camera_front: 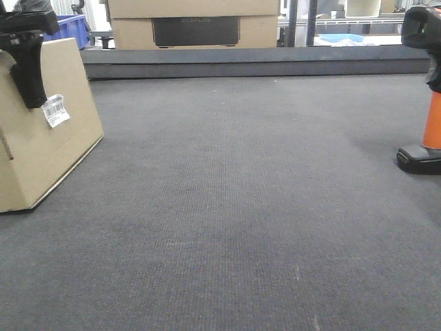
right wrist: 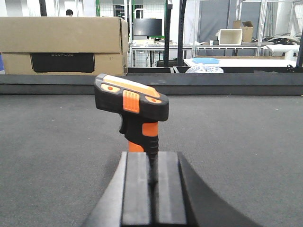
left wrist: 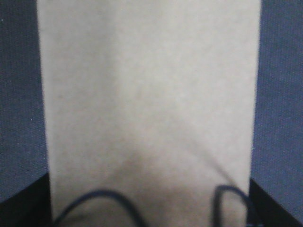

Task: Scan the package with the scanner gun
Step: 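Close the left gripper on the top edge of the box, then lift and tilt the box upward with the left gripper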

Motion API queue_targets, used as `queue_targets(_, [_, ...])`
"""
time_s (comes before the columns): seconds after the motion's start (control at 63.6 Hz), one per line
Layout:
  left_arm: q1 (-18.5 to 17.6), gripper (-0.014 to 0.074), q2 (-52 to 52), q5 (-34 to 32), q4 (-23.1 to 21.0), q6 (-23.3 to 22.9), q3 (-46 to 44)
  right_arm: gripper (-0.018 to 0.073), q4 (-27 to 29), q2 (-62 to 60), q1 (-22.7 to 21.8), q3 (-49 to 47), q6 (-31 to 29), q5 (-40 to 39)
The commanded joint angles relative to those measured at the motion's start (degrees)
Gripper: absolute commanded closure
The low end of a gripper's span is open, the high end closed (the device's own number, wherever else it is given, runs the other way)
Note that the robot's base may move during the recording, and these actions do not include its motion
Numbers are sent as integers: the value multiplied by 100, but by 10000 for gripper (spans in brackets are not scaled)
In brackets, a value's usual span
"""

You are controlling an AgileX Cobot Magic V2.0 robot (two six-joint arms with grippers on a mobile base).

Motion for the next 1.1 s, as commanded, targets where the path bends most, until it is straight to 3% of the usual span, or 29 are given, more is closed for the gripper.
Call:
queue_targets(0.0, [-5,708,-15,-28,0,-52,-89,721,-46,-20,4,-4,0,-92])
queue_targets(0.126, [-5,708,-15,65,-525,-52,-368,721,-46,-20,4,-4,0,-92])
queue_targets(0.236, [-18,708,-15,54,-1381,-52,-598,721,-46,-20,4,-4,0,-92])
queue_targets(0.315, [-130,708,-15,-37,-1738,-64,-619,721,-46,-20,4,-4,0,-124])
queue_targets(0.535, [-770,708,-15,-602,-1518,-820,-619,721,-46,-20,4,-4,0,-431])
queue_targets(0.802, [-1383,708,-15,-867,-1371,-1061,-548,721,-46,-20,4,-4,0,-854])
queue_targets(1.023, [-1645,708,26,-1065,-1384,-1246,-464,721,-75,291,4,-953,0,551])
queue_targets(1.086, [-1659,708,26,-1122,-1414,-1258,-464,721,-103,737,4,-1136,0,597])
